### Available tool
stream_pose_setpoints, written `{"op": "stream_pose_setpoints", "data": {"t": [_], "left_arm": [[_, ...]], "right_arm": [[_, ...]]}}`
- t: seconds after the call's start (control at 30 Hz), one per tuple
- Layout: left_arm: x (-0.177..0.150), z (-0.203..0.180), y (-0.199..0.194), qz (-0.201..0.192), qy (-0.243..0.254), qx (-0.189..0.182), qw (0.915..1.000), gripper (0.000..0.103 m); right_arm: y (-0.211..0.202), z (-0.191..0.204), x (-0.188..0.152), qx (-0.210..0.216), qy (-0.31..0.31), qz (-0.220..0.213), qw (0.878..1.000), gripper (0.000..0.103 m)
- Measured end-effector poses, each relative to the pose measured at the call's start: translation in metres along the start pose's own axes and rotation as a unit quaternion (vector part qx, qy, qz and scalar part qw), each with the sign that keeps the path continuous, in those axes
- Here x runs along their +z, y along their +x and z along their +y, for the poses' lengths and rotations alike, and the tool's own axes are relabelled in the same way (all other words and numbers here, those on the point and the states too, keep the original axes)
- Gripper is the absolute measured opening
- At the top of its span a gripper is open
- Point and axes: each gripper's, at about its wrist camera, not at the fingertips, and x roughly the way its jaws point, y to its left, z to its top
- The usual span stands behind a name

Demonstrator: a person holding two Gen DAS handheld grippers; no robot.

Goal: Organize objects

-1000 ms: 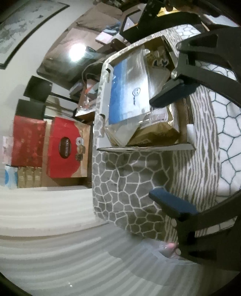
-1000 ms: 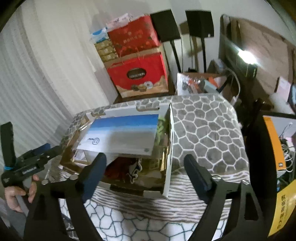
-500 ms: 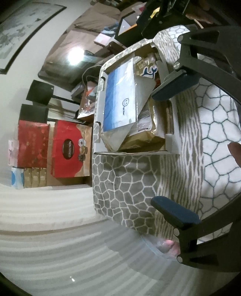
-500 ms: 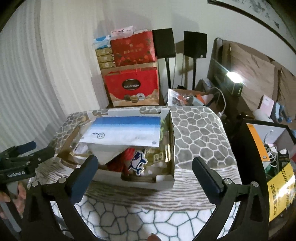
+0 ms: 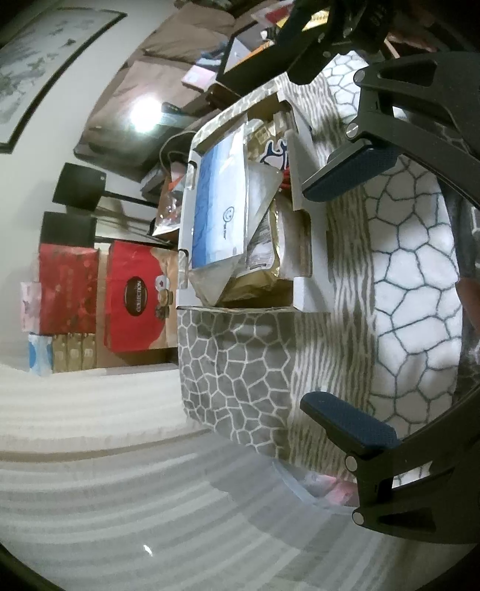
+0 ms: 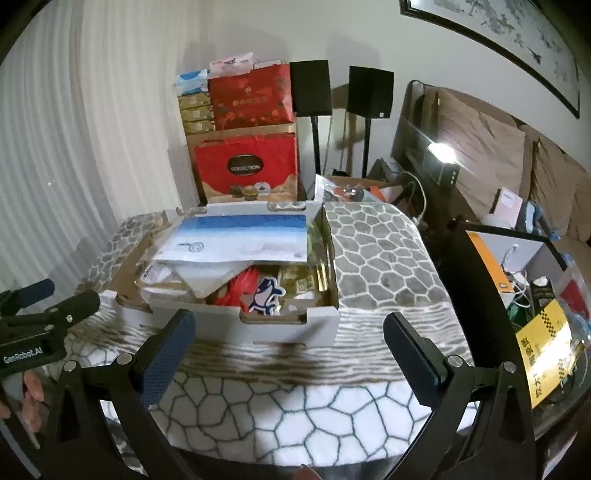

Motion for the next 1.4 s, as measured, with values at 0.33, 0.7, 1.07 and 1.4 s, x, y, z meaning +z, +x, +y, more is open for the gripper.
{"op": "stream_pose_setpoints", "data": {"t": [0.33, 0.7, 1.07, 1.4], "left_arm": [[-0.009, -0.001, -0.008, 0.001, -0.005, 0.008, 1.0000, 0.103], [-0.009, 0.001, -0.011, -0.003, -0.011, 0.018, 0.9998, 0.103], [-0.010, -0.002, -0.012, -0.001, -0.007, 0.013, 0.9999, 0.103], [-0.010, -0.002, -0.011, -0.001, -0.007, 0.015, 0.9999, 0.103]], "right_arm": [[-0.014, 0.005, -0.005, -0.012, -0.003, -0.010, 1.000, 0.102], [-0.016, 0.007, -0.005, -0.016, 0.001, -0.008, 1.000, 0.103], [-0.014, 0.007, -0.004, -0.022, 0.007, 0.001, 1.000, 0.103], [-0.012, 0.008, -0.005, -0.023, 0.007, 0.003, 1.000, 0.103]]}}
